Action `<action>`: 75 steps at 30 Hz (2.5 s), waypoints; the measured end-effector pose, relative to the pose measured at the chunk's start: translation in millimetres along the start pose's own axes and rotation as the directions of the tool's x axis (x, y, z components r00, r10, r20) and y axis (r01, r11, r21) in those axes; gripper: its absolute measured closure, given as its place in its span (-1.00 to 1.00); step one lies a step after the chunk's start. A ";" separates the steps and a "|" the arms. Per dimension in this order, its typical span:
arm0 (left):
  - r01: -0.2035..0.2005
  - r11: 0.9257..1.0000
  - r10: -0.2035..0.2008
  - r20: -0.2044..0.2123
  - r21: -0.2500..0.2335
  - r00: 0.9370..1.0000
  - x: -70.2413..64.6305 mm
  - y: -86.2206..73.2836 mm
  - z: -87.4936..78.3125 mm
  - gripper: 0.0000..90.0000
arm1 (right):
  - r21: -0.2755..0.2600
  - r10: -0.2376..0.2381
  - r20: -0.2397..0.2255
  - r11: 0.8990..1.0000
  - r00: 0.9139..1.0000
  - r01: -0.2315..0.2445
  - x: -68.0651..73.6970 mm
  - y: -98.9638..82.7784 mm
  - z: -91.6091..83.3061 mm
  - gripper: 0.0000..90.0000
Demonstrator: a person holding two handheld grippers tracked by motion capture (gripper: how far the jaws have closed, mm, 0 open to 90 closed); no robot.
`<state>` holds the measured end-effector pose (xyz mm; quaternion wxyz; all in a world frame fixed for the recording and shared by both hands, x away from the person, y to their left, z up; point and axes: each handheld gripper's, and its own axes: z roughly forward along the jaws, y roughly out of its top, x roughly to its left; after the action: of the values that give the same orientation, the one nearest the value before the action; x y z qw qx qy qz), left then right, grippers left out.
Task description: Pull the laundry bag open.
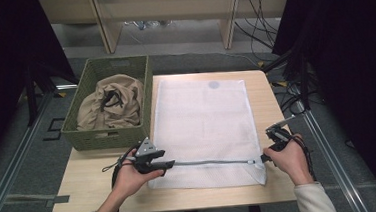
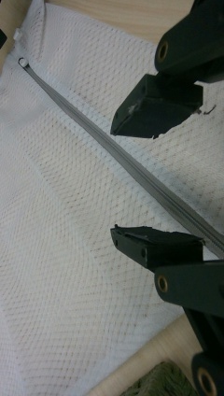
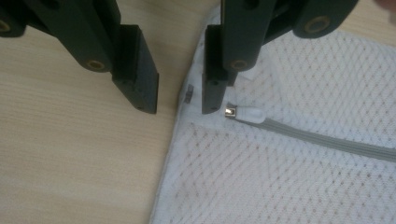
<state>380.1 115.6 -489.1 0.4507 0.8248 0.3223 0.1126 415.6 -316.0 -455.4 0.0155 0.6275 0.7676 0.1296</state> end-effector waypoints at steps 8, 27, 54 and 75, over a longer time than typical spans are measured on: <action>0.004 1.000 -0.004 0.011 0.023 1.000 -2.7 0.7 3.7 -0.03 | 0.039 0.018 -0.009 0.999 1.000 -0.017 1.4 9.3 8.4 0.50; -0.034 0.999 0.031 0.068 0.042 0.997 -16.8 9.7 22.8 -0.03 | 0.098 0.025 0.021 0.995 0.999 -0.027 12.9 15.3 22.4 0.84; -0.157 0.987 0.149 0.233 0.017 0.961 -55.9 60.2 75.5 0.09 | 0.028 -0.010 -0.003 1.000 1.000 0.010 21.4 12.2 4.6 0.92; -0.230 0.973 0.217 0.313 0.007 0.925 -93.7 90.4 117.6 0.28 | 0.036 0.037 -0.011 0.999 0.999 -0.036 26.5 12.2 -6.6 0.92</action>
<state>403.1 -57.5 -472.3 0.4620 0.8731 0.1536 0.0250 420.4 -289.4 -442.7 -0.0025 0.6409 0.7582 0.1198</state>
